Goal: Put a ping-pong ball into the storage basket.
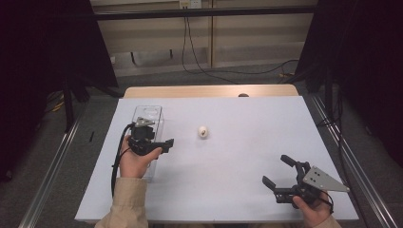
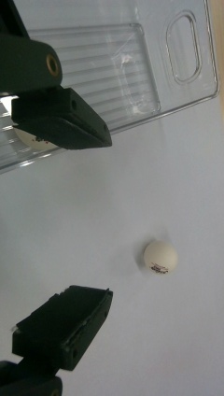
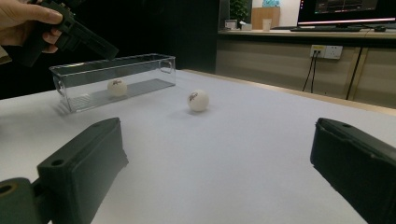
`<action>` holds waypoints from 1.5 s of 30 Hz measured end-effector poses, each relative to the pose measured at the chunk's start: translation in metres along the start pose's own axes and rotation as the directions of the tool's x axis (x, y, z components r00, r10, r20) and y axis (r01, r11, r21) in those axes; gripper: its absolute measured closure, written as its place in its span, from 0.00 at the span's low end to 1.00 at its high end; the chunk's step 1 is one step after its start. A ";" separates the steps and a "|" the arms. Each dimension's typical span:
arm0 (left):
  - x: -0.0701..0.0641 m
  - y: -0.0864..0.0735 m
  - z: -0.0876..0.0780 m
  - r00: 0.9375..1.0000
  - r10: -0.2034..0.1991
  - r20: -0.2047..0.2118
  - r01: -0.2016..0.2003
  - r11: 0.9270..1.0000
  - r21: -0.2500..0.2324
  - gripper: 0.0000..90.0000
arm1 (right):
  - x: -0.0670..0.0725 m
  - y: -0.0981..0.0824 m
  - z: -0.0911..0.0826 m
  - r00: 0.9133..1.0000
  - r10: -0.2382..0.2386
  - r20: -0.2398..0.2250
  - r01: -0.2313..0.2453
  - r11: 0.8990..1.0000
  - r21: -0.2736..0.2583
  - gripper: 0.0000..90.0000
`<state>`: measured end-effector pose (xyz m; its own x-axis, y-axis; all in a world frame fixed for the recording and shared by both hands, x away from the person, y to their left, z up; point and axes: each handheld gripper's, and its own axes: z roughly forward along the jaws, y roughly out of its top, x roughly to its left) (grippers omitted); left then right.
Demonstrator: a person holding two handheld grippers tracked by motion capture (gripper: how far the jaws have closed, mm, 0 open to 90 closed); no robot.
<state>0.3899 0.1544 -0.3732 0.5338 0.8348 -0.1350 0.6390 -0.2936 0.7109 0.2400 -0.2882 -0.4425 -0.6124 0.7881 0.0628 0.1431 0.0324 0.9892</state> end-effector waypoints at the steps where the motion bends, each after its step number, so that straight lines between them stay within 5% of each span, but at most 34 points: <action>1: -0.001 0.000 0.001 1.000 0.008 0.002 -0.008 1.000 0.006 0.24 | 0.000 0.000 0.000 1.000 -0.001 0.000 0.001 1.000 0.000 0.03; 45: -0.029 0.007 0.022 0.998 0.028 0.061 -0.028 1.000 0.000 0.17 | 0.000 0.000 0.001 1.000 -0.002 -0.002 0.002 1.000 0.001 0.03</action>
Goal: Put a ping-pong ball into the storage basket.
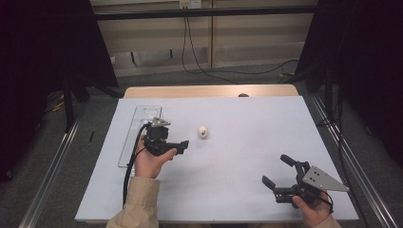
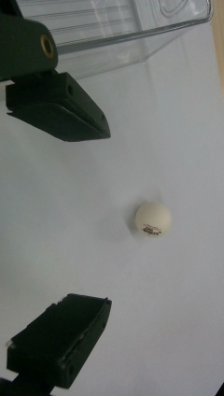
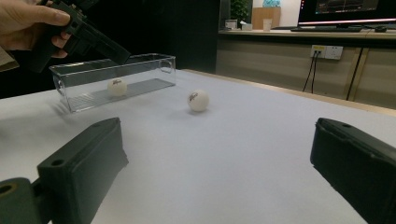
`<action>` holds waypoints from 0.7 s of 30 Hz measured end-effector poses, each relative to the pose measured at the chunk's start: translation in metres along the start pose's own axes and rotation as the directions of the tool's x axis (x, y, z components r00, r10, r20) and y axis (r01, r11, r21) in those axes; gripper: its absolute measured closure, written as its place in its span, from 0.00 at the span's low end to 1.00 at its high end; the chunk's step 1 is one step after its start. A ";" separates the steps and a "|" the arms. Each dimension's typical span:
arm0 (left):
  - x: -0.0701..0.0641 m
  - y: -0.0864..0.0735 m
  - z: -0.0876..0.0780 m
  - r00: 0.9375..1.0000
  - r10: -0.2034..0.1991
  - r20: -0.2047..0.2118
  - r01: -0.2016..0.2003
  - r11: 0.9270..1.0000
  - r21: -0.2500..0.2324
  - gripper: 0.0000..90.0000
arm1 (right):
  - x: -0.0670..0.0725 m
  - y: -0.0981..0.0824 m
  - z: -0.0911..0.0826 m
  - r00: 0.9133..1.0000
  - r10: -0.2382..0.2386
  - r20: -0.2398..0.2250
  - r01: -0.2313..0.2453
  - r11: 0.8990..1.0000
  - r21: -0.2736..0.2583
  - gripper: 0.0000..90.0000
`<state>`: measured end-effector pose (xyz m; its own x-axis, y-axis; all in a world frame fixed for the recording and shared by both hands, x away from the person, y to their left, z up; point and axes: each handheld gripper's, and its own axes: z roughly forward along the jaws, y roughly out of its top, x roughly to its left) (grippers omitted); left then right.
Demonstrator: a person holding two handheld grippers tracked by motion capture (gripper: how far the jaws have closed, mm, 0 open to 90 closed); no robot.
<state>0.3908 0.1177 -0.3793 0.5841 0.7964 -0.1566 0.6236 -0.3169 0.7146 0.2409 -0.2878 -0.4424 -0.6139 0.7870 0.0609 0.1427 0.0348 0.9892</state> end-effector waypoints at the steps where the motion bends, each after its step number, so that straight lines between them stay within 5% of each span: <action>1: 0.000 0.000 0.000 1.000 0.004 0.004 -0.004 1.000 0.006 0.17 | 0.000 0.000 0.000 1.000 0.000 0.000 0.000 1.000 0.000 0.03; 21: -0.011 0.002 0.013 1.000 0.009 0.020 -0.009 1.000 -0.005 0.16 | 0.001 0.000 0.002 1.000 0.000 -0.005 0.000 1.000 0.005 0.03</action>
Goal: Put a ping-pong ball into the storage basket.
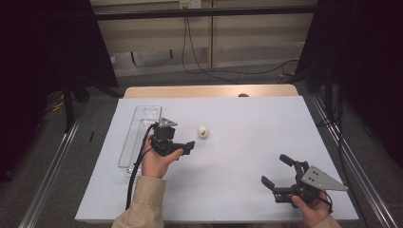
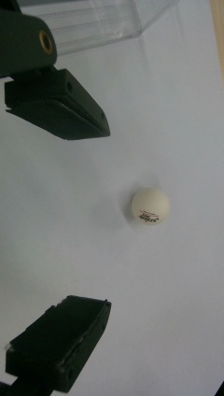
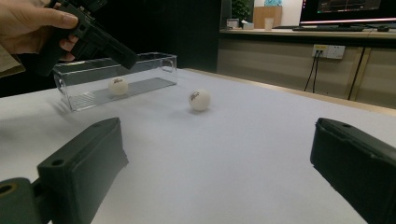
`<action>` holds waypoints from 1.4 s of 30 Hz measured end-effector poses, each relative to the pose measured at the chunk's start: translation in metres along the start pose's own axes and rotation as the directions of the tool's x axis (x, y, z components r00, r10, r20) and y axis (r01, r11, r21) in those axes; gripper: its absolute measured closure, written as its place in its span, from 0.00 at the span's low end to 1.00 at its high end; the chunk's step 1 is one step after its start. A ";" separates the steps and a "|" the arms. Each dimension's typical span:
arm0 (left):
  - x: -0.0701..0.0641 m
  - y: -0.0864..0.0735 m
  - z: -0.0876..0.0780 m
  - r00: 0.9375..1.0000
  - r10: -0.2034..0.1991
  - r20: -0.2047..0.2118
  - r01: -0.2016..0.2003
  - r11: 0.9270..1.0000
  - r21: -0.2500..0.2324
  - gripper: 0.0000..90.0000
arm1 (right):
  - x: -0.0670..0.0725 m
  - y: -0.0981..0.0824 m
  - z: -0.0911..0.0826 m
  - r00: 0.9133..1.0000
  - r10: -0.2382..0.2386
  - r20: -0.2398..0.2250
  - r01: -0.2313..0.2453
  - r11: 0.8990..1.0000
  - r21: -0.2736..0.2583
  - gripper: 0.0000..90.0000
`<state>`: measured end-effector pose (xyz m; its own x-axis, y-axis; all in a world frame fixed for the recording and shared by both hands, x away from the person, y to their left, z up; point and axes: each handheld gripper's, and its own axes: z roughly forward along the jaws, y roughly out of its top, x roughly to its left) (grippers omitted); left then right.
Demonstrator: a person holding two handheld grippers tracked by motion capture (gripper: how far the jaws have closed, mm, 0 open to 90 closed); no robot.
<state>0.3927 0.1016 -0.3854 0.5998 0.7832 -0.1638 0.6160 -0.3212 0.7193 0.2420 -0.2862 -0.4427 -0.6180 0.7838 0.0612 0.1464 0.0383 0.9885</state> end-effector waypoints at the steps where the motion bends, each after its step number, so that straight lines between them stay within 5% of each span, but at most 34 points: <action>1: 0.000 0.000 0.000 1.000 -0.001 0.000 0.001 1.000 -0.002 0.16 | 0.000 0.000 0.000 1.000 -0.001 0.000 0.001 1.000 0.001 0.03; 42: -0.005 0.001 0.020 1.000 0.013 -0.023 -0.013 1.000 -0.003 0.15 | 0.000 0.001 0.000 1.000 -0.006 0.001 0.006 1.000 -0.001 0.03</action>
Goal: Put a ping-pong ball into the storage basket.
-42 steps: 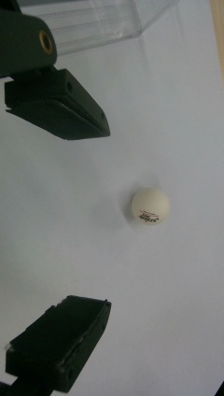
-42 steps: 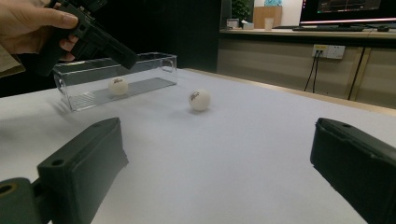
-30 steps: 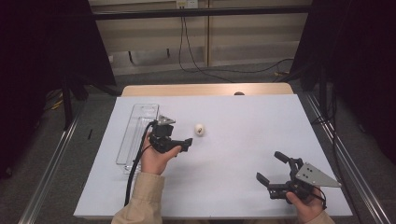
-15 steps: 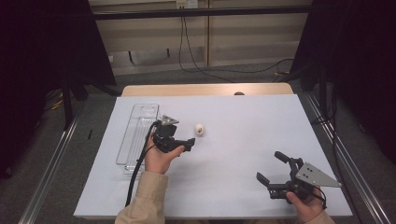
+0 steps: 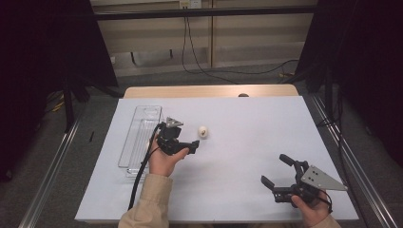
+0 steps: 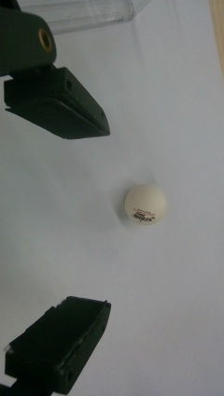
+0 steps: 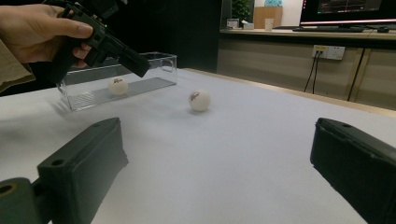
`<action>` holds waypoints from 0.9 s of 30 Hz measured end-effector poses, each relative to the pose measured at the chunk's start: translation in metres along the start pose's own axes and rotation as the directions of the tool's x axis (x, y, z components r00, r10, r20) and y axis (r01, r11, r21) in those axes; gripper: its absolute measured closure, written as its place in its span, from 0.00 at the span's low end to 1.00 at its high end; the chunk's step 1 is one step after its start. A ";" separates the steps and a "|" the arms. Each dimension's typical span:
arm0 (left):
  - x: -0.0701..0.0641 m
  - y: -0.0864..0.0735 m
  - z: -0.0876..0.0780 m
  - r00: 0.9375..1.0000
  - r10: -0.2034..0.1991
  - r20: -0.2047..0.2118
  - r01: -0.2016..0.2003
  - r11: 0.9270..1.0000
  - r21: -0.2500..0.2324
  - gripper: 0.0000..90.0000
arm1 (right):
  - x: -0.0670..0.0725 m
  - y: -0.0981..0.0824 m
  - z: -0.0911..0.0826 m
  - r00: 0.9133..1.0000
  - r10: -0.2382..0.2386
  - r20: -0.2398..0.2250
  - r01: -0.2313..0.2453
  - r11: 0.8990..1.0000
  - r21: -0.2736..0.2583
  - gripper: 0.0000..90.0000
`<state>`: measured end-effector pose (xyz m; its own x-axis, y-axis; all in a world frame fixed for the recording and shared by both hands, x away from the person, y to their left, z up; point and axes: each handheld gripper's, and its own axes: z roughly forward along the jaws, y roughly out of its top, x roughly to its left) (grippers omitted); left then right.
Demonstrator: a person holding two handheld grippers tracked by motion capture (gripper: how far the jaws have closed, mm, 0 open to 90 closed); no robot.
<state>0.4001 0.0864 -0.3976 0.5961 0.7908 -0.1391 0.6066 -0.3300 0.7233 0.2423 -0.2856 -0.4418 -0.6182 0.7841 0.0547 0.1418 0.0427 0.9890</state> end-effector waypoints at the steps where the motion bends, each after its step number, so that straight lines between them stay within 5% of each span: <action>1: -0.001 0.000 0.001 1.000 -0.003 0.000 0.003 1.000 -0.004 0.15 | 0.000 0.000 0.000 1.000 0.000 -0.001 0.000 1.000 -0.001 0.03; 27: -0.005 0.000 0.017 1.000 0.005 -0.005 -0.005 1.000 0.013 0.14 | 0.000 0.000 0.000 1.000 -0.001 -0.005 0.001 1.000 -0.003 0.03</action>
<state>0.4061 0.0741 -0.4089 0.5966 0.7915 -0.1324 0.6103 -0.3404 0.7154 0.2420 -0.2856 -0.4416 -0.6220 0.7811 0.0543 0.1387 0.0417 0.9894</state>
